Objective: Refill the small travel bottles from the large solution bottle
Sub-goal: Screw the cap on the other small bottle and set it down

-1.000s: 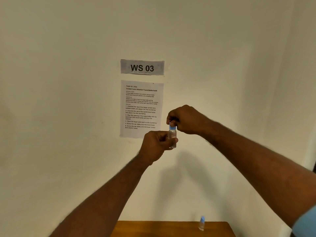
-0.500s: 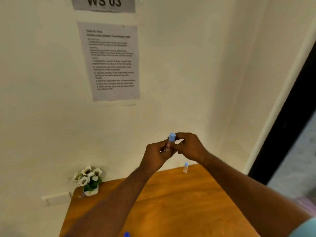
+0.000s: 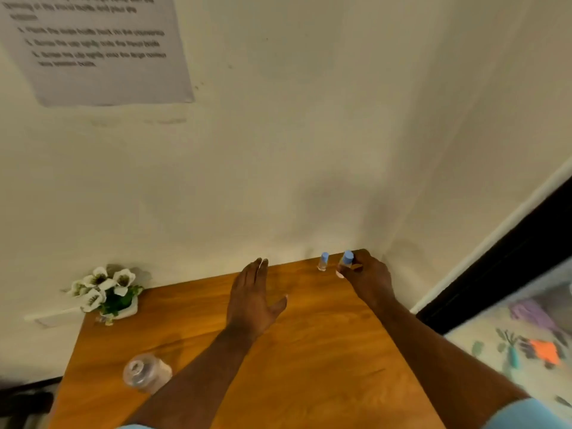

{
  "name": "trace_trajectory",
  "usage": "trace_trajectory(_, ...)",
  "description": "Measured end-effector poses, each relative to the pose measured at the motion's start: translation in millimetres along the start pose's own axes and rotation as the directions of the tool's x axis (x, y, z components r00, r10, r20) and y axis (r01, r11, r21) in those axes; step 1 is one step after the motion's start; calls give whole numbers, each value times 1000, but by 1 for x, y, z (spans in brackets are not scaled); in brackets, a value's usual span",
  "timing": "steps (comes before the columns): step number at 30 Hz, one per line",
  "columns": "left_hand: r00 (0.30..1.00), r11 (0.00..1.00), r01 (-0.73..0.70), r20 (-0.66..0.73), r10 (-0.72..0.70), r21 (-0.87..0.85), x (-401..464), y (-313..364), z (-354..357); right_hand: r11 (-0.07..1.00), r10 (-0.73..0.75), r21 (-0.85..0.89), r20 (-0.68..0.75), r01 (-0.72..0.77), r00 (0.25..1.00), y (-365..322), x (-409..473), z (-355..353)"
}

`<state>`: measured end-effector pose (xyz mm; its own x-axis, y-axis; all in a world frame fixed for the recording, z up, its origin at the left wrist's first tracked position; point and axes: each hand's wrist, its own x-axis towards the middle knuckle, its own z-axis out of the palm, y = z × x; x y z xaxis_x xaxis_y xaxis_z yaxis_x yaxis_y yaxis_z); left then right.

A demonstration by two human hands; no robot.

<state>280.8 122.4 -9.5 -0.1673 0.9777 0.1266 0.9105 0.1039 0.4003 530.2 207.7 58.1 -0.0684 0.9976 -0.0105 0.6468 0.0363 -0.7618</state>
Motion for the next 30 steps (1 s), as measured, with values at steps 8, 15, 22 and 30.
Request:
trace_trajectory(8,991,992,94,85,-101,84,34,-12,70,993,50,-110,82,-40,995,94,104,53)
trace_trajectory(15,983,987,132,118,-142,92,46,-23,102,985,123,-144,164,-100,979,133,142,90)
trace_trajectory(22,979,986,132,141,-146,102,50,-29,111,985,127,-139,181,-103,975,142,147,98)
trace_trajectory(30,980,988,124,147,-136,88,35,-29,98,987,108,-141,201,-80,974,142,137,95)
